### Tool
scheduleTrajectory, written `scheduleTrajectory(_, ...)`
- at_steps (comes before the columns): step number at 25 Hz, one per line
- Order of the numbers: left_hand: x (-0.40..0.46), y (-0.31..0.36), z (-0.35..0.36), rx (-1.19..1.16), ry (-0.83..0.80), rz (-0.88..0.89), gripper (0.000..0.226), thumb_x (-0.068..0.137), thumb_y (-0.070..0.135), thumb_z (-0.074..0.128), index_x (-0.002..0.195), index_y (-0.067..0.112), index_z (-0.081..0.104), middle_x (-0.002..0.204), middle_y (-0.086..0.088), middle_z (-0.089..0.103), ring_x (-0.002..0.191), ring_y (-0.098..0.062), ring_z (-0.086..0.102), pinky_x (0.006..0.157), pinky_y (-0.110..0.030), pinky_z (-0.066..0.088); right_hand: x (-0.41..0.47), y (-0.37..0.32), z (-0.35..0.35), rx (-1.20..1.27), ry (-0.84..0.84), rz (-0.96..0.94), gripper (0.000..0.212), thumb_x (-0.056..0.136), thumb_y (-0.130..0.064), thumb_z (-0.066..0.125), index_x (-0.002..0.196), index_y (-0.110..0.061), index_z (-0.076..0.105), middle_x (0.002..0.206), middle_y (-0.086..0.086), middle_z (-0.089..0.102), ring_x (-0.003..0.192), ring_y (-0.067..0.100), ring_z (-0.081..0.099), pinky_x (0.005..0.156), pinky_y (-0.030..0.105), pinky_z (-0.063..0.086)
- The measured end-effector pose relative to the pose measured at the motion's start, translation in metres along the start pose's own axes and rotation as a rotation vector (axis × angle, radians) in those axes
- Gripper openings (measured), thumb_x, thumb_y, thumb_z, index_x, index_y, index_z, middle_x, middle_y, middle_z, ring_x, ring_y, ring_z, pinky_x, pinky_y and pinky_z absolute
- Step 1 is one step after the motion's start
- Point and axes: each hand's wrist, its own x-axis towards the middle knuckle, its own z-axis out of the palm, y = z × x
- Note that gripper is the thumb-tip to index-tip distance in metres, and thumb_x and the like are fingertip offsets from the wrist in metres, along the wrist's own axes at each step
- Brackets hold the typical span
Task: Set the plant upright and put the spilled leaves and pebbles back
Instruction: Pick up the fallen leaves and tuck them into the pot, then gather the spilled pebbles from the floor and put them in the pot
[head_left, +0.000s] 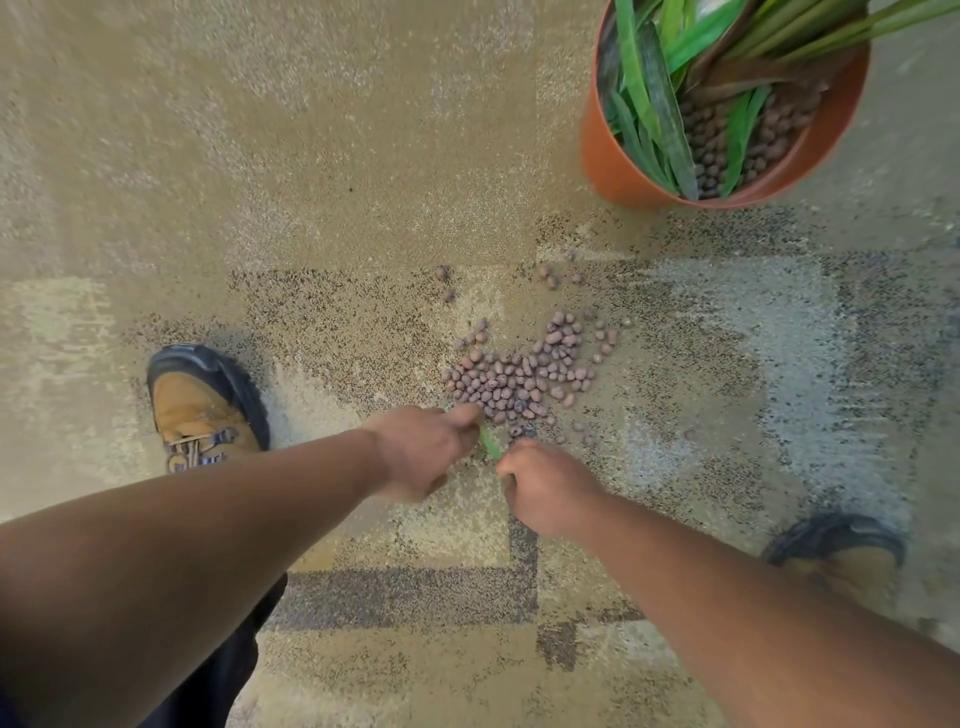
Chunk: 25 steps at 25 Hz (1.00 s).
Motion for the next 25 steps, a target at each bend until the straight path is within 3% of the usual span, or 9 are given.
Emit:
scheduleTrajectory(2, -0.003, -0.003, -0.022, 0.013, 0.217, 0.028, 0.044, 0.103, 0.038, 0.052, 0.142, 0.017, 0.053, 0.129, 0.007, 0.04, 0.084, -0.005, 0.059, 0.066, -0.023, 0.056, -0.01, -0.004, -0.019, 0.007, 0.162, -0.007, 0.017, 0.1, -0.028, 0.058, 0.097, -0.018, 0.071, 0.104, -0.005, 0.063, 0.085, 0.01, 0.063, 0.077, 0.026, 0.06)
scheduleTrajectory(6, 0.01, -0.011, -0.096, -0.064, 0.908, 0.009, 0.037, 0.096, 0.01, 0.056, 0.133, 0.004, 0.058, 0.132, -0.014, 0.054, 0.097, -0.024, 0.064, 0.07, -0.028, 0.053, -0.034, 0.0, -0.098, 0.121, 0.889, -0.153, 0.038, 0.094, -0.034, 0.05, 0.097, -0.008, 0.078, 0.096, 0.007, 0.076, 0.088, 0.024, 0.069, 0.083, 0.038, 0.055)
scheduleTrajectory(9, 0.028, -0.007, -0.158, -0.043, 1.061, -0.007, 0.046, 0.09, 0.003, 0.054, 0.136, 0.0, 0.054, 0.137, -0.02, 0.053, 0.111, -0.035, 0.059, 0.088, -0.045, 0.053, -0.041, 0.007, -0.171, 0.079, 1.167, -0.126, 0.036, 0.093, -0.035, 0.056, 0.102, -0.007, 0.077, 0.106, 0.013, 0.076, 0.101, 0.029, 0.065, 0.09, 0.035, 0.038)
scheduleTrajectory(12, 0.042, -0.003, -0.19, -0.04, 0.974, -0.054, 0.055, 0.089, 0.005, 0.049, 0.145, 0.005, 0.048, 0.151, -0.017, 0.044, 0.126, -0.037, 0.052, 0.101, -0.051, 0.047, -0.028, 0.016, -0.227, -0.051, 1.102, -0.005, 0.037, 0.097, -0.037, 0.05, 0.105, -0.011, 0.075, 0.111, 0.012, 0.073, 0.106, 0.03, 0.06, 0.086, 0.032, 0.037)
scheduleTrajectory(15, 0.051, 0.002, -0.198, -0.079, 0.89, -0.111, 0.065, 0.087, 0.004, 0.047, 0.152, 0.01, 0.04, 0.16, -0.013, 0.031, 0.138, -0.035, 0.042, 0.11, -0.051, 0.042, -0.008, 0.022, -0.253, -0.238, 0.906, 0.065, 0.033, 0.099, -0.026, 0.047, 0.102, -0.009, 0.075, 0.117, 0.012, 0.069, 0.108, 0.036, 0.058, 0.093, 0.044, 0.049)
scheduleTrajectory(18, 0.054, -0.001, -0.179, -0.264, 0.941, -0.185, 0.064, 0.086, -0.003, 0.052, 0.147, 0.013, 0.045, 0.158, -0.012, 0.03, 0.135, -0.03, 0.045, 0.111, -0.041, 0.043, -0.007, 0.024, -0.24, -0.135, 1.019, -0.018, 0.027, 0.096, -0.018, 0.052, 0.108, -0.007, 0.073, 0.135, 0.013, 0.061, 0.121, 0.032, 0.056, 0.093, 0.037, 0.049)
scheduleTrajectory(20, 0.054, -0.008, -0.153, -0.471, 0.951, -0.368, 0.062, 0.087, -0.006, 0.056, 0.145, 0.015, 0.048, 0.155, -0.009, 0.032, 0.136, -0.025, 0.042, 0.115, -0.027, 0.033, -0.014, 0.025, -0.21, -0.018, 1.088, -0.145, 0.02, 0.093, -0.017, 0.054, 0.1, -0.009, 0.07, 0.115, 0.008, 0.06, 0.106, 0.021, 0.055, 0.083, 0.026, 0.043)
scheduleTrajectory(22, 0.05, -0.022, -0.121, -0.579, 0.849, -0.587, 0.061, 0.089, -0.005, 0.06, 0.145, 0.018, 0.048, 0.15, -0.006, 0.033, 0.136, -0.024, 0.04, 0.121, -0.032, 0.026, -0.015, 0.033, -0.169, 0.126, 0.905, -0.08, 0.015, 0.095, -0.015, 0.059, 0.105, -0.014, 0.069, 0.11, -0.002, 0.057, 0.096, 0.015, 0.056, 0.087, 0.027, 0.048)
scheduleTrajectory(25, 0.041, -0.037, -0.078, -0.576, 0.637, -0.725, 0.053, 0.089, 0.014, 0.072, 0.137, 0.023, 0.051, 0.139, -0.004, 0.037, 0.131, -0.025, 0.039, 0.122, -0.046, 0.031, -0.001, 0.052, -0.116, 0.285, 0.53, 0.247, 0.049, 0.093, -0.015, 0.07, 0.14, -0.019, 0.056, 0.144, 0.006, 0.048, 0.102, 0.014, 0.055, 0.105, 0.034, 0.049)
